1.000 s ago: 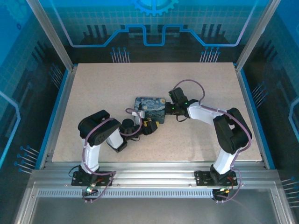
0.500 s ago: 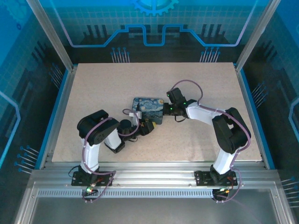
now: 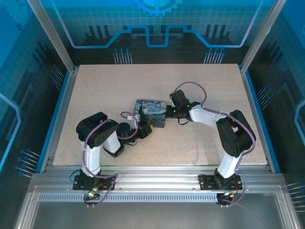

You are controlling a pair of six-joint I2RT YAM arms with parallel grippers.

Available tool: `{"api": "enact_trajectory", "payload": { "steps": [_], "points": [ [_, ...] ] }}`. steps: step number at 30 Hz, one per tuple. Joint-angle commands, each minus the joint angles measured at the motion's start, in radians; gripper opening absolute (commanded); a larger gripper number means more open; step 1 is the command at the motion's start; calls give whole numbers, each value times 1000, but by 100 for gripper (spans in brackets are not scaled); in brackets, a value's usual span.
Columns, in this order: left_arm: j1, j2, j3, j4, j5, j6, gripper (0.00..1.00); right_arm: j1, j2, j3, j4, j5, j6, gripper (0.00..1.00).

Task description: Unlock a padlock with a key

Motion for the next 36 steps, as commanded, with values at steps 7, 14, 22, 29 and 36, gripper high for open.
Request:
{"api": "enact_trajectory", "payload": {
  "steps": [7, 14, 22, 29, 36],
  "points": [
    [24, 35, -42, -74, 40, -46, 8, 21, 18, 25, 4, -9, -1, 0],
    [34, 16, -45, -90, 53, -118, 0, 14, 9, 28, -6, -11, -16, 0],
    [29, -54, -9, -202, 49, -196, 0, -24, -59, -31, -5, -21, -27, 0],
    [-21, -119, 55, -394, -4, -160, 0, -30, -116, -70, -3, -16, -37, 0],
    [-50, -240, 117, -632, -36, -132, 0, -49, -208, -127, -14, -21, -38, 0]
  ]
}}
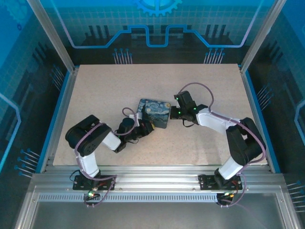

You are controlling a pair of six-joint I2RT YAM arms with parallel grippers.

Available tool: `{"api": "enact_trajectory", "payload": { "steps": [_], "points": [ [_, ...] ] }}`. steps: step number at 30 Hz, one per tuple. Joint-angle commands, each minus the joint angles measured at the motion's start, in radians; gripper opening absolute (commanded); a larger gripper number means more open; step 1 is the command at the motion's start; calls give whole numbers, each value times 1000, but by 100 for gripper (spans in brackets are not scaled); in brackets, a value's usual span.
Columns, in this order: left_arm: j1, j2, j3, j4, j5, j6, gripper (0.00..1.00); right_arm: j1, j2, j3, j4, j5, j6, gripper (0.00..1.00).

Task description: Unlock a padlock with a key

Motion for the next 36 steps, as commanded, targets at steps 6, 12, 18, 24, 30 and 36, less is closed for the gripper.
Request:
{"api": "enact_trajectory", "payload": {
  "steps": [6, 12, 18, 24, 30, 36],
  "points": [
    [-43, -175, 112, -449, -47, -4, 0, -42, -172, -126, 8, -66, 19, 0],
    [-43, -202, 175, -552, -47, -55, 0, -41, -312, -232, 46, -184, 44, 0],
    [-57, -166, 196, -472, -32, -150, 0, -38, -447, -345, 123, -330, 86, 0],
    [-79, -107, 198, -332, -45, -217, 0, -36, -521, -437, 241, -428, 147, 0],
    [-91, -83, 186, -235, -92, -249, 0, -34, -527, -475, 313, -483, 187, 0],
    [-93, -71, 199, -208, -111, -258, 0, -37, -537, -479, 342, -499, 220, 0]
  ]
}}
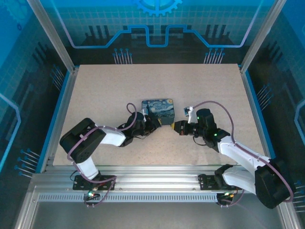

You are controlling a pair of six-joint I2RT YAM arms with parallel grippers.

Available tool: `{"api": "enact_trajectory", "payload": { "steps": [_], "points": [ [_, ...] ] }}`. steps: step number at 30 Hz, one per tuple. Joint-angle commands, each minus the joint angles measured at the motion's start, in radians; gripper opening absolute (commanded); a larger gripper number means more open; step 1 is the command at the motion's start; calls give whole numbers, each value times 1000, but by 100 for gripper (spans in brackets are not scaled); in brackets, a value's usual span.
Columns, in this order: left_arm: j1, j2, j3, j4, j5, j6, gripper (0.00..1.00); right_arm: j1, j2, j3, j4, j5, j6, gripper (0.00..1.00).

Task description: Unlock a padlock with a key

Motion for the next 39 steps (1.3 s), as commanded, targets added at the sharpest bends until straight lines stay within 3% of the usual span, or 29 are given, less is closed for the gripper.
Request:
{"api": "enact_trajectory", "payload": {
  "steps": [1, 8, 22, 31, 39],
  "points": [
    [-7, 19, 34, 83, -26, -20, 0, -3, -21, -13, 60, -39, 38, 0],
    [-7, 48, 47, 101, -17, -29, 0, -20, -36, 7, 36, -36, 71, 0],
    [-7, 63, 40, 138, -8, -32, 0, -176, -42, 117, -114, -158, 116, 0],
    [-7, 72, 40, 172, 4, -44, 0, -251, -103, 0, -63, -232, 219, 0],
    [-7, 72, 43, 189, 18, -48, 0, -242, -97, -149, 93, -229, 303, 0]
  ]
}}
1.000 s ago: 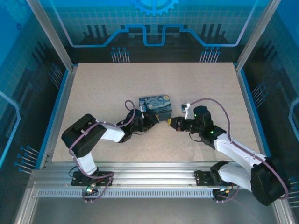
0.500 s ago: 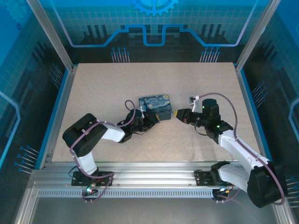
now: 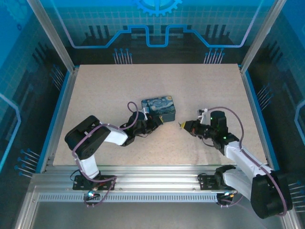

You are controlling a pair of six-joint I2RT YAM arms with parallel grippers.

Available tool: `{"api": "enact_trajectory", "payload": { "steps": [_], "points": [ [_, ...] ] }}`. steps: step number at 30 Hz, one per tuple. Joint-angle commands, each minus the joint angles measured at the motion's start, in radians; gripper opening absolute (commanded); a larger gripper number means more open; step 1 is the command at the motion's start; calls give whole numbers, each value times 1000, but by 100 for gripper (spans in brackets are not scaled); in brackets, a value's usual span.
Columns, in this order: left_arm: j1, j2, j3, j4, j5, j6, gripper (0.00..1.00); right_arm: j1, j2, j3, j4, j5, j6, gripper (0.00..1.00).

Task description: Unlock a padlock with a key

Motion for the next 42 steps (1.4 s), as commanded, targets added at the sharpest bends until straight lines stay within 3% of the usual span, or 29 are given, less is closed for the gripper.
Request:
{"api": "enact_trajectory", "payload": {
  "steps": [1, 12, 42],
  "points": [
    [-6, 5, 21, 82, 25, -23, 0, 8, 6, -42, 108, -12, 60, 0],
    [-7, -3, 8, 104, 35, -33, 0, 199, 169, -87, 352, 115, 142, 0],
    [-7, 16, 2, 168, 40, -57, 0, 258, 520, -21, 775, 162, 311, 0]
  ]
}}
